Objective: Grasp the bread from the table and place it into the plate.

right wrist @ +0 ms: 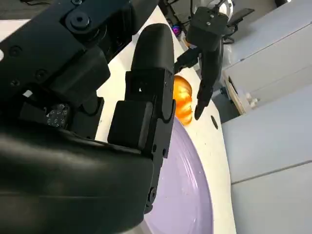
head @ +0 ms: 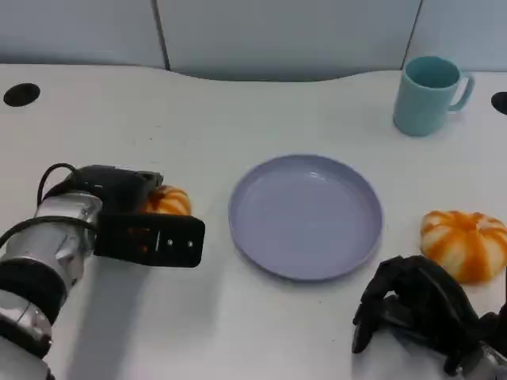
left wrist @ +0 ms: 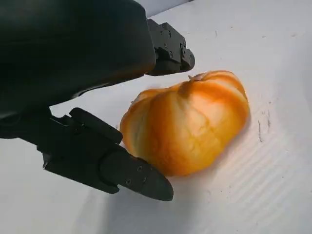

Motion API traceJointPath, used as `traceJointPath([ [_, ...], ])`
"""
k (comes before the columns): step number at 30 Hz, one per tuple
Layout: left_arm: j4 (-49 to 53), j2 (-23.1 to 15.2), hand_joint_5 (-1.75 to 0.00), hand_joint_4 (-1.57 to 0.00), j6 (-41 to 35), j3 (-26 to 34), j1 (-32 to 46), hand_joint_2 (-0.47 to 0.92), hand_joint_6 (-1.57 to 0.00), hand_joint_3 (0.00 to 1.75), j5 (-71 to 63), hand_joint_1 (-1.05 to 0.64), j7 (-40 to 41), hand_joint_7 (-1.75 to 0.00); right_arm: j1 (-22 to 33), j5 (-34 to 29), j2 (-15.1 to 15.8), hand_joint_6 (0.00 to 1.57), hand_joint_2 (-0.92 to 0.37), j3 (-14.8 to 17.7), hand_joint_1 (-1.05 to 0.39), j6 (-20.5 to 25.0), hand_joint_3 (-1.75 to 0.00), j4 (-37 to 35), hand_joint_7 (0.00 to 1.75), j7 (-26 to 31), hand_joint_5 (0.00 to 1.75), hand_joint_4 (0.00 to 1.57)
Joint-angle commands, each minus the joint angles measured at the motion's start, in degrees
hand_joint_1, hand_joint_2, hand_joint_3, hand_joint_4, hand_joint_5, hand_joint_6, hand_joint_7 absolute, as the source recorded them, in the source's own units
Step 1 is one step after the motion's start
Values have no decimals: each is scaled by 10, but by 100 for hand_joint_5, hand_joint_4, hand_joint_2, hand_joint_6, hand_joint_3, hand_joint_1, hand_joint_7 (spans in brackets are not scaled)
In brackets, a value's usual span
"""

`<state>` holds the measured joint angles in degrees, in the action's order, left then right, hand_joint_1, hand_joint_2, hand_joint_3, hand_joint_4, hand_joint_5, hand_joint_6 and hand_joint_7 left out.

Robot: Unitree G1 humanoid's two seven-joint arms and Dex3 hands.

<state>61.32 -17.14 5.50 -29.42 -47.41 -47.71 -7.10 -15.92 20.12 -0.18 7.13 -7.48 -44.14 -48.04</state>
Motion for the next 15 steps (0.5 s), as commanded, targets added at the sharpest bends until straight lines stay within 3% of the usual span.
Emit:
traceJointPath([
  [1,57,8,-7,-2,23,-5,-16,75,-14,1,22,-53,5,-1,10,-3,8,157,-51,2,-105,2,0,4,33,5,56,157],
  [8,97,24,-13,-18,35,-2,-23,79,-28,1,54,-32,11,-6,14,-1,8,157,-52,2,-105,5,0,13,34,4,57,157],
  [13,103,24,-14,-23,43,-5,-20,81,-34,1,64,-29,34,-6,15,1,8,157,-51,2,-105,7,0,15,34,2,57,157],
  [15,106,20,-18,-35,60,-4,-12,87,-40,3,66,-21,66,-7,16,3,7,157,-51,2,-105,10,0,17,34,2,57,157],
])
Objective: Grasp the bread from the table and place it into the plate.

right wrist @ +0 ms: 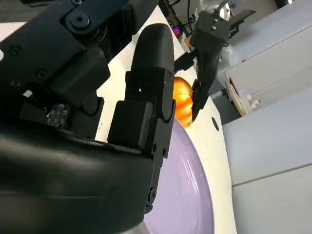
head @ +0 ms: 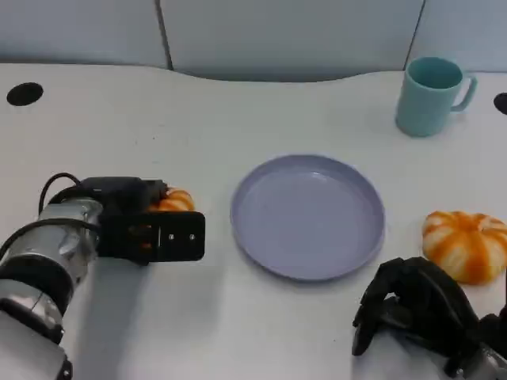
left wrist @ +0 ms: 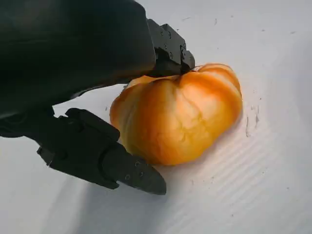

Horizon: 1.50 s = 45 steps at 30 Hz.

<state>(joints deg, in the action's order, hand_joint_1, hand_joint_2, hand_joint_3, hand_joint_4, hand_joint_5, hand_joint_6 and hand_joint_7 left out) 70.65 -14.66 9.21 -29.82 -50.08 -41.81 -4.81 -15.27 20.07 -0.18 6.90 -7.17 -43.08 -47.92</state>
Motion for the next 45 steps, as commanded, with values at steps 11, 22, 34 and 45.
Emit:
traceJointPath([
  [11,30,-15,-139,-84,55,-21,36,92,-114,17,-9,-24,207,-36,16,6,10,157,-52,4,-105,15,0,20,34,2,56,157],
  [22,38,-18,-175,-80,66,-36,42,92,-57,46,-20,-26,271,-175,16,8,11,157,-51,4,-105,18,0,21,33,-1,55,157],
  [34,31,-26,-175,-80,87,-35,45,89,-59,47,-30,-22,397,-175,12,4,9,157,-52,3,-105,10,0,14,33,3,55,157],
  [45,-45,-13,-175,-90,287,-22,-17,61,-71,102,-8,-24,392,-175,10,-1,8,157,-52,0,-105,10,0,13,34,10,56,157],
])
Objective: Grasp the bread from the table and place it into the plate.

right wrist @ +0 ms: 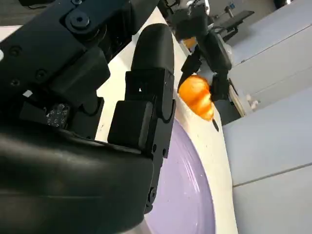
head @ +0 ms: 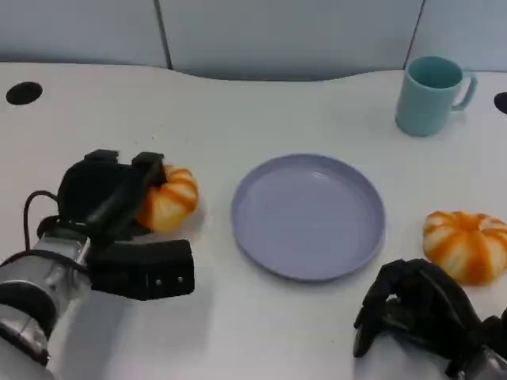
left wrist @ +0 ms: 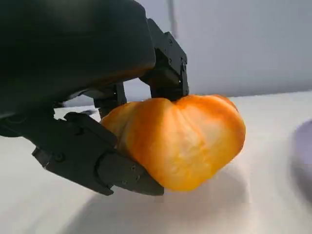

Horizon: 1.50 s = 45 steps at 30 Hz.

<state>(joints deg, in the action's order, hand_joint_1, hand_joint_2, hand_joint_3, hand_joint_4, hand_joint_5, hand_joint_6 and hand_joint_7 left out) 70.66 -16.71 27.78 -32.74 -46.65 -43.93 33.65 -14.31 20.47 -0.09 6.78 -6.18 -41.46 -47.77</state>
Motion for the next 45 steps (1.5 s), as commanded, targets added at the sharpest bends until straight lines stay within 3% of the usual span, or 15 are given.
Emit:
traceJointPath([
  [1,-45,12,-175,-92,107,7,-53,60,-73,107,11,-25,8,-175,1,-5,7,157,-52,1,-105,-1,0,-4,34,8,56,157],
  [5,-46,24,-175,-96,113,2,-61,53,-77,118,-1,-23,11,-175,2,-5,5,157,-52,-1,-105,-6,0,-4,34,7,56,157],
  [12,-52,45,-175,-97,130,-5,-66,50,-76,117,-6,-21,0,-175,2,-1,4,157,-52,0,-105,-4,0,-6,34,5,56,157],
  [16,-47,55,-175,-97,143,-12,-68,60,-76,111,-9,-25,-12,-175,1,-2,4,157,-51,-2,-105,-5,0,-6,34,5,56,157],
  [20,-37,67,-175,-97,148,-13,-71,58,-77,109,1,-25,-69,-175,4,-6,3,157,-51,-5,-105,-1,0,1,35,13,56,157],
  [29,-31,80,-175,-96,138,-11,-69,60,-77,108,5,-26,-105,-175,4,-5,1,157,-51,-6,-105,-3,0,2,36,14,57,157],
  [30,-25,83,-175,-96,134,-2,-71,61,-77,108,23,-26,-156,-175,4,-4,1,157,-51,-6,-105,-3,0,1,36,11,58,157],
  [31,-21,85,-142,-75,131,5,-71,62,-62,89,38,-27,-195,-120,4,-3,1,157,-51,-6,-105,-3,0,1,36,10,57,157],
  [32,-20,86,-128,-69,120,9,-74,66,-61,77,50,-27,-239,-94,5,-2,1,157,-51,-5,-105,-2,0,1,36,9,57,157],
  [33,-22,86,-113,-52,108,11,-76,72,-49,58,56,-33,-275,-74,5,-2,1,157,-51,-5,-105,-1,0,2,35,10,57,157],
  [35,-33,83,-90,-20,86,9,-80,88,-27,23,59,-52,-318,-52,6,-1,1,157,-51,-5,-105,1,0,3,35,9,57,157],
  [37,-44,80,-77,-5,75,7,-81,91,-18,20,59,-65,-344,-46,7,-3,2,157,-50,-6,-105,2,0,6,35,13,57,157],
  [40,-58,78,-54,0,59,3,-81,92,-12,26,55,-76,-366,-47,7,-4,2,157,-50,-7,-105,8,0,8,36,17,57,157],
  [45,-70,76,-50,0,51,4,-77,92,-11,27,56,-78,-374,-49,8,-4,2,157,-50,-7,-105,10,0,11,36,18,58,157],
])
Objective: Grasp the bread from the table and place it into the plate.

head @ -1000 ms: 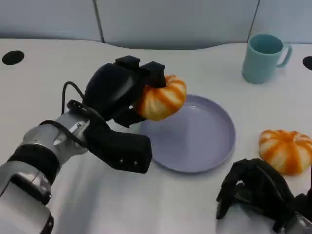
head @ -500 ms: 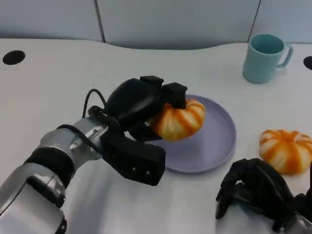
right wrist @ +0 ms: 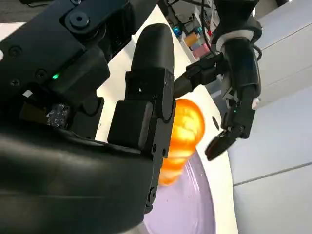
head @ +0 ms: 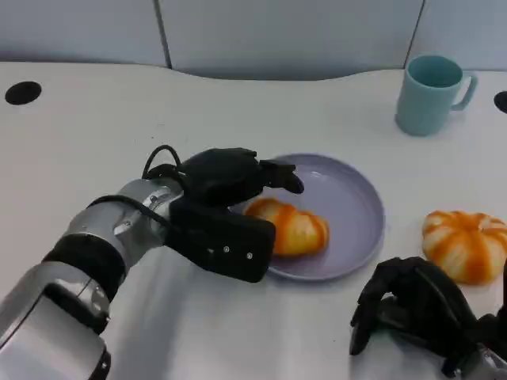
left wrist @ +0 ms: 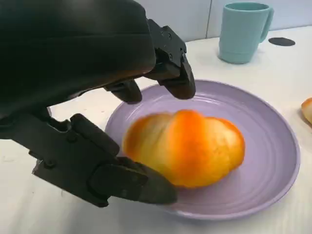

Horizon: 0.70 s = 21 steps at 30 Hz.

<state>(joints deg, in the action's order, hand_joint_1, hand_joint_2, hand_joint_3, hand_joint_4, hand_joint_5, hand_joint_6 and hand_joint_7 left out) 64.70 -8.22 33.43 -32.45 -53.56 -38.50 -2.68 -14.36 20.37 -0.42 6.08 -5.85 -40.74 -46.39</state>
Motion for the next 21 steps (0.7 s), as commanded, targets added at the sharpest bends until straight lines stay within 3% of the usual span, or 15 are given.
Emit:
traceJointPath([
  [1,-11,-9,-50,0,-6,2,-8,92,-11,27,2,-78,-12,-49,9,-3,6,157,-50,0,-105,7,0,4,36,4,58,157],
  [3,-21,-14,-50,0,-3,8,-5,92,-10,27,12,-78,-26,-50,7,-3,6,157,-50,0,-105,5,0,2,36,3,58,157],
  [4,-29,-18,-24,0,0,15,-3,92,-4,33,22,-85,-37,-43,6,-4,6,157,-50,0,-105,2,0,1,36,2,58,157],
  [7,-50,-27,-5,-1,10,39,9,92,0,38,52,-89,-49,-36,4,-2,5,157,-51,2,-105,0,0,-2,36,1,58,157],
  [15,-82,-34,-9,-9,54,117,62,92,-6,30,145,-85,-43,-37,1,-2,7,157,-51,4,-105,-7,0,-11,35,-4,56,157],
  [20,-107,-19,-79,-1,96,196,130,92,-21,32,262,-73,-65,-39,-3,-2,10,157,-52,6,-105,-11,-1,-18,34,-7,56,157],
  [21,-116,-14,-83,0,98,208,147,92,-22,32,279,-73,-63,-39,-4,-2,11,157,-52,7,-105,-10,-1,-20,34,-9,56,157],
])
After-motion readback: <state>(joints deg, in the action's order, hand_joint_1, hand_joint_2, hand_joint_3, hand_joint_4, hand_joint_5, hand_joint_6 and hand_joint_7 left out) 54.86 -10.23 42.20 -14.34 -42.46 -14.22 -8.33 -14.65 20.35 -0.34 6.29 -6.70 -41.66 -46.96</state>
